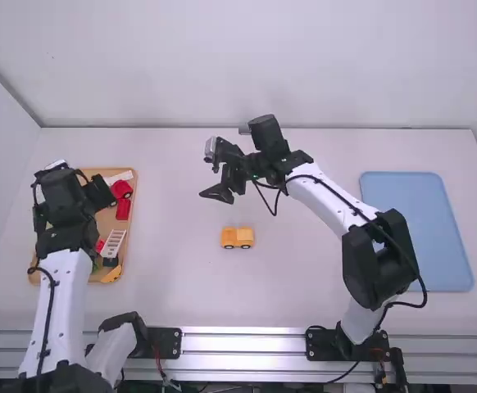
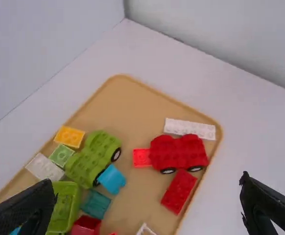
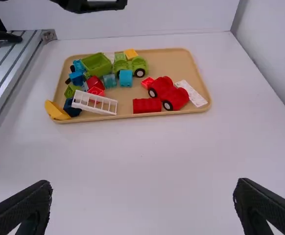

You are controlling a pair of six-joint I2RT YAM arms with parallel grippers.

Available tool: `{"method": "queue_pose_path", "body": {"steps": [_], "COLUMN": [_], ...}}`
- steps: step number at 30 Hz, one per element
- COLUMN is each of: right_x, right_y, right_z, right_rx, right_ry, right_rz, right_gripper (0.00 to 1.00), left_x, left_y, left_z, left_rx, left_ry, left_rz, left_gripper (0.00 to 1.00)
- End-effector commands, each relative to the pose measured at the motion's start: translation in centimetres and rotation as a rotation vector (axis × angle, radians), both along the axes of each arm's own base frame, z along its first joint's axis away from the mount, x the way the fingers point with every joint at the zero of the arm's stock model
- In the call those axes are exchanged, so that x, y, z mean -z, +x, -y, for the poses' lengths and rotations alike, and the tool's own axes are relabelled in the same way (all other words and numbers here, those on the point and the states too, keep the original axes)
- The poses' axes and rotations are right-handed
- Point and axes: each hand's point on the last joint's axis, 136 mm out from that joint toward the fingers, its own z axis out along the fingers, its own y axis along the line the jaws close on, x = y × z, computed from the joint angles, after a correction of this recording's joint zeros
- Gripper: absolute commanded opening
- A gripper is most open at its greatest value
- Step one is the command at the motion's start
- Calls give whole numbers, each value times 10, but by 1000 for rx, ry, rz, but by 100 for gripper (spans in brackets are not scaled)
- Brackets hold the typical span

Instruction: Assemble lego blocks to make yellow taxi

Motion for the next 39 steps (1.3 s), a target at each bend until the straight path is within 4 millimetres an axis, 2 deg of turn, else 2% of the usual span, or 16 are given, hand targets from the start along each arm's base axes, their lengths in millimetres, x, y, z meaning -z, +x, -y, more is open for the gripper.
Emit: {"method": "queue_pose_path", "body": {"steps": [1, 7, 9, 13, 16, 17, 20, 25, 28, 30, 31, 34, 39], "right_x": [-22, -15, -15, -15, -14, -12, -9, -5, -5, -5, -5, -4, -1], "right_y": [4, 13, 13, 13, 17, 23, 29, 33, 33, 33, 33, 33, 31], "right_z": [2, 6, 6, 6, 7, 9, 10, 9, 9, 9, 9, 10, 11], "right_rx": [19, 73, 71, 58, 74, 107, 146, 177, 177, 177, 177, 178, 176], "right_ry": [20, -26, -25, -28, -36, -56, -82, -115, -115, -115, -115, -117, -127], "right_rz": [35, 45, 46, 77, 87, 104, 115, 139, 138, 138, 138, 134, 122], "right_gripper": [99, 99, 99, 99, 99, 99, 99, 99, 99, 99, 99, 99, 99], "left_x": [-13, -12, -15, -18, -10, -3, 5, 30, 50, 60, 74, 100, 141], "left_y": [-10, -16, -21, -16, -19, -22, -17, 0, 24, 30, 34, 38, 51], "left_z": [-21, -24, -31, -40, -53, -66, -83, -114, -129, -137, -146, -157, -168], "left_rx": [-161, -208, -223, -162, -191, -248, -282, -322, -249, -252, -270, -302, -365], "left_ry": [8, -20, -29, -94, -170, -210, -243, -363, -462, -490, -528, -592, -665], "left_rz": [38, 42, 33, 30, -5, -39, -94, -243, -327, -359, -406, -479, -513], "left_gripper": [99, 99, 99, 99, 99, 99, 99, 99, 99, 99, 99, 99, 99]}}
